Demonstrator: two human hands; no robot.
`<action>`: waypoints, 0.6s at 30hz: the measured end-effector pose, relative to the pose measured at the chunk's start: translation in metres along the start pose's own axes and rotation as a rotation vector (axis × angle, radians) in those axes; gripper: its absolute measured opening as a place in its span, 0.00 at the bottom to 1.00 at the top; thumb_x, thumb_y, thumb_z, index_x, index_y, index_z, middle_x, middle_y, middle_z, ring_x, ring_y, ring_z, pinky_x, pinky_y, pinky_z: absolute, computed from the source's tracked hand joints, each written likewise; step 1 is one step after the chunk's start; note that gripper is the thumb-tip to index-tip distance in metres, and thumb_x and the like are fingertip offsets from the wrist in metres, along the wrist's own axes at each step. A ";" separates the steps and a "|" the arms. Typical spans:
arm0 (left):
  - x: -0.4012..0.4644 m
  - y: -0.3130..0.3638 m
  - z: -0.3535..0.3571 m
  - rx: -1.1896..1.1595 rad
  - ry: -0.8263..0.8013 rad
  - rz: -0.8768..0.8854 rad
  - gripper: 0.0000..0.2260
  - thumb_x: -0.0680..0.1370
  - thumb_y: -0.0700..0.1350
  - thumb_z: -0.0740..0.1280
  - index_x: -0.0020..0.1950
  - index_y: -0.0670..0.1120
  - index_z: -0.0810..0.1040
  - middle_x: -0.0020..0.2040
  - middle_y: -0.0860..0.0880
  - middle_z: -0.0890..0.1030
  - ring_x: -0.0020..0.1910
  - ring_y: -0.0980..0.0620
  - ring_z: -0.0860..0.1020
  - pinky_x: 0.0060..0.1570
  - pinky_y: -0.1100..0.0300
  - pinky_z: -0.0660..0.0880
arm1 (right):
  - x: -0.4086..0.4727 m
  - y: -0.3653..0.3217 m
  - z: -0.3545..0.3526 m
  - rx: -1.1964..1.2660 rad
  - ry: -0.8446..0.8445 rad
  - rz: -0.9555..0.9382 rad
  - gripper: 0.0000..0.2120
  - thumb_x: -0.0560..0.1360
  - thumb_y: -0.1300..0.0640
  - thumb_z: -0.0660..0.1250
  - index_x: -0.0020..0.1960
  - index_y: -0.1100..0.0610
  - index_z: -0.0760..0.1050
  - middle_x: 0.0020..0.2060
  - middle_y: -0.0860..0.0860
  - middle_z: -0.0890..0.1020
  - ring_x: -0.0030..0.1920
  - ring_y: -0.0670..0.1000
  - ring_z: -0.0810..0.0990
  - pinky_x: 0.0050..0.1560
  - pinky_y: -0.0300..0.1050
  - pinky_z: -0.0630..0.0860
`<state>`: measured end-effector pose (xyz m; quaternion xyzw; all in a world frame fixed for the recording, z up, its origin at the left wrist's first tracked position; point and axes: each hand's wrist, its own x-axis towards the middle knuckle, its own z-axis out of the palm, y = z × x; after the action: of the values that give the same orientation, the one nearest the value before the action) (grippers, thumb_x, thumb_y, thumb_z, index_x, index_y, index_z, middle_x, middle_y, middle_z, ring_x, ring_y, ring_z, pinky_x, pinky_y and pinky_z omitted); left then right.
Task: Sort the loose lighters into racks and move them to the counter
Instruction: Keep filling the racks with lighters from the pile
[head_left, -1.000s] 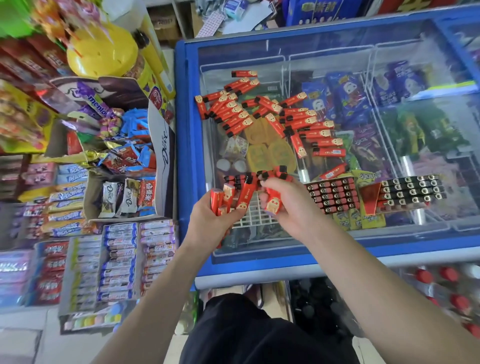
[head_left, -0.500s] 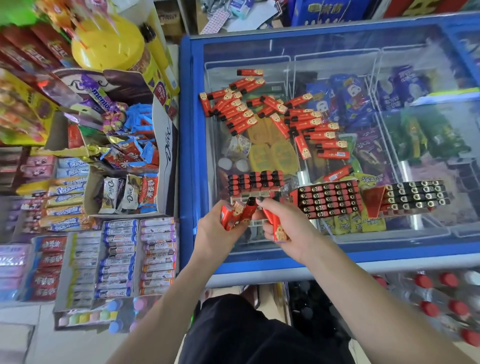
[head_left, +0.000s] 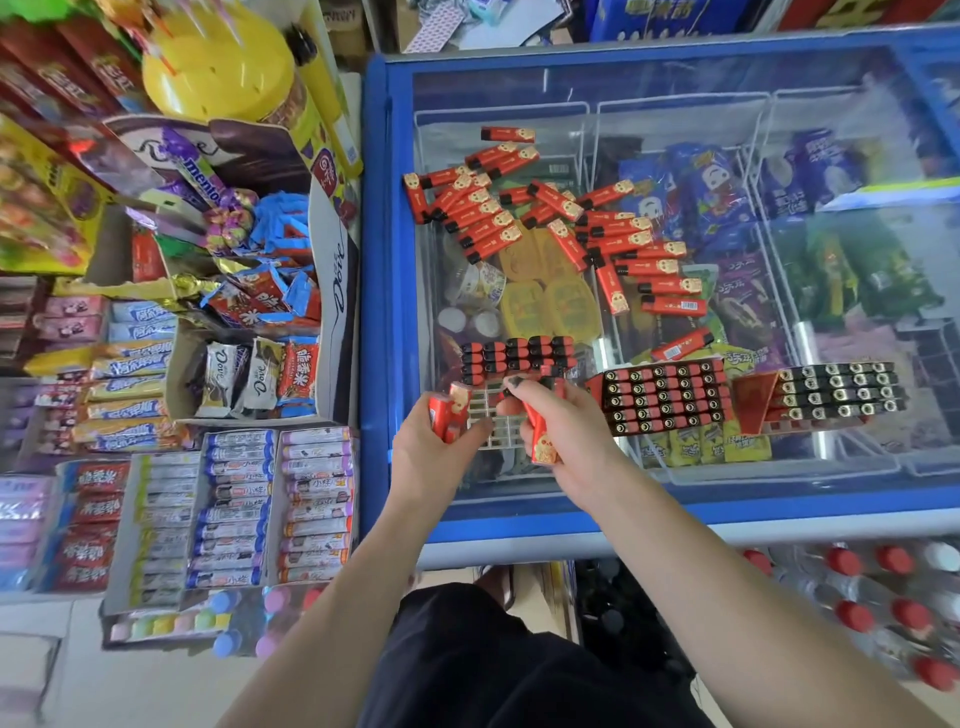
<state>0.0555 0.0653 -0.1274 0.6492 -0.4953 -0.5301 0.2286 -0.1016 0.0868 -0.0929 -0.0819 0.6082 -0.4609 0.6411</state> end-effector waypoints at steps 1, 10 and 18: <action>0.001 0.002 0.000 -0.042 0.000 -0.022 0.12 0.75 0.50 0.79 0.44 0.52 0.76 0.35 0.53 0.80 0.33 0.53 0.78 0.34 0.59 0.74 | 0.002 0.002 0.001 -0.006 0.013 -0.019 0.06 0.80 0.59 0.70 0.55 0.59 0.82 0.42 0.56 0.85 0.26 0.46 0.71 0.26 0.37 0.68; 0.008 0.019 0.008 -0.244 -0.021 -0.145 0.13 0.76 0.51 0.77 0.43 0.47 0.75 0.28 0.51 0.75 0.27 0.52 0.72 0.29 0.56 0.75 | 0.004 0.009 0.004 0.012 0.021 -0.010 0.08 0.79 0.61 0.71 0.56 0.54 0.84 0.44 0.54 0.85 0.28 0.44 0.77 0.27 0.37 0.71; 0.014 0.020 0.014 -0.220 0.014 -0.117 0.12 0.74 0.49 0.78 0.42 0.48 0.76 0.32 0.52 0.78 0.32 0.53 0.75 0.36 0.57 0.77 | 0.005 0.013 0.004 0.074 -0.002 0.058 0.11 0.79 0.60 0.70 0.59 0.50 0.85 0.46 0.51 0.86 0.29 0.46 0.75 0.29 0.40 0.72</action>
<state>0.0342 0.0475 -0.1222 0.6518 -0.3939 -0.5889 0.2706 -0.0925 0.0890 -0.1043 -0.0410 0.5920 -0.4644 0.6575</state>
